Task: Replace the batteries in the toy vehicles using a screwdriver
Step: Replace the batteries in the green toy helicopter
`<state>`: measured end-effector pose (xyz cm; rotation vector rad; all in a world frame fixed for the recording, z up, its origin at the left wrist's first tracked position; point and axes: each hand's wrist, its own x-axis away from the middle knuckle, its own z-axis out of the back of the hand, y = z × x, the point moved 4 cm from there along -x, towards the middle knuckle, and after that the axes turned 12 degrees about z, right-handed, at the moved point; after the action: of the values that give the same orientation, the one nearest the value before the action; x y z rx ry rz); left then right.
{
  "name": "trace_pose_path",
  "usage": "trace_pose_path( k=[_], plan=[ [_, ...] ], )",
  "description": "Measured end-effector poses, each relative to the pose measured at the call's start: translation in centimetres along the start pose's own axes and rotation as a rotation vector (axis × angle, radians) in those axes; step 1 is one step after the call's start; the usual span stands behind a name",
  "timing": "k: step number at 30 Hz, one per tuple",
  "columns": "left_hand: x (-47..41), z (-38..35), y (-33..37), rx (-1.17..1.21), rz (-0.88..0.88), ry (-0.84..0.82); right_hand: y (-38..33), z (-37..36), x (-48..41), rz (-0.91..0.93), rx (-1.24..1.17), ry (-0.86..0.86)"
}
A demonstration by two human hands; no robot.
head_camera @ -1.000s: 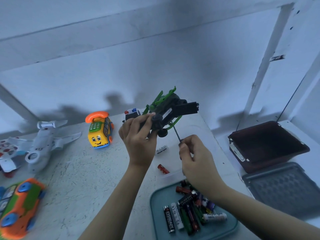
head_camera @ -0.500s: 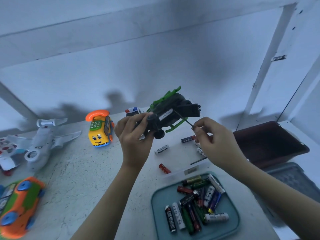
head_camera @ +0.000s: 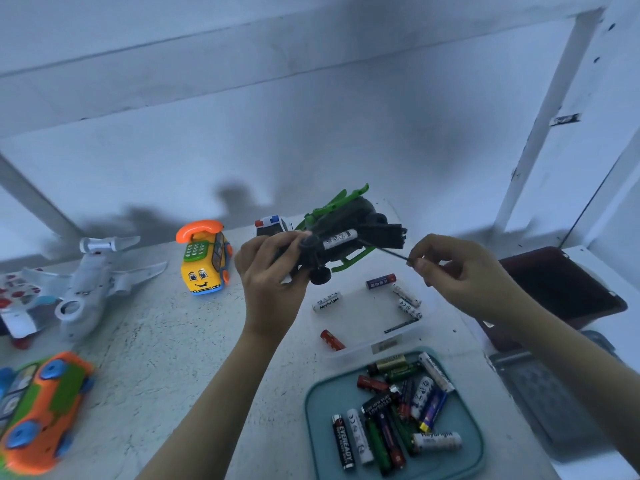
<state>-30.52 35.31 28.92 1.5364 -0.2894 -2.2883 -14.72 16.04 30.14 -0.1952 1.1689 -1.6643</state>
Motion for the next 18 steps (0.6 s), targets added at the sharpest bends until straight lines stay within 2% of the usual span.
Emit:
trace_pose_path(
  k=[3,8,18],
  plan=[
    [0.02,-0.13,0.01,-0.017,-0.046,-0.006,-0.10,0.24,0.30,0.017,0.049,-0.060],
    [0.26,-0.23,0.10,-0.069,-0.129,-0.003,-0.58,0.40,0.47,0.032,0.080,-0.049],
    [0.51,0.11,0.52,-0.188,-0.345,-0.020,-0.86,-0.49,0.24,-0.049,0.265,-0.065]
  ],
)
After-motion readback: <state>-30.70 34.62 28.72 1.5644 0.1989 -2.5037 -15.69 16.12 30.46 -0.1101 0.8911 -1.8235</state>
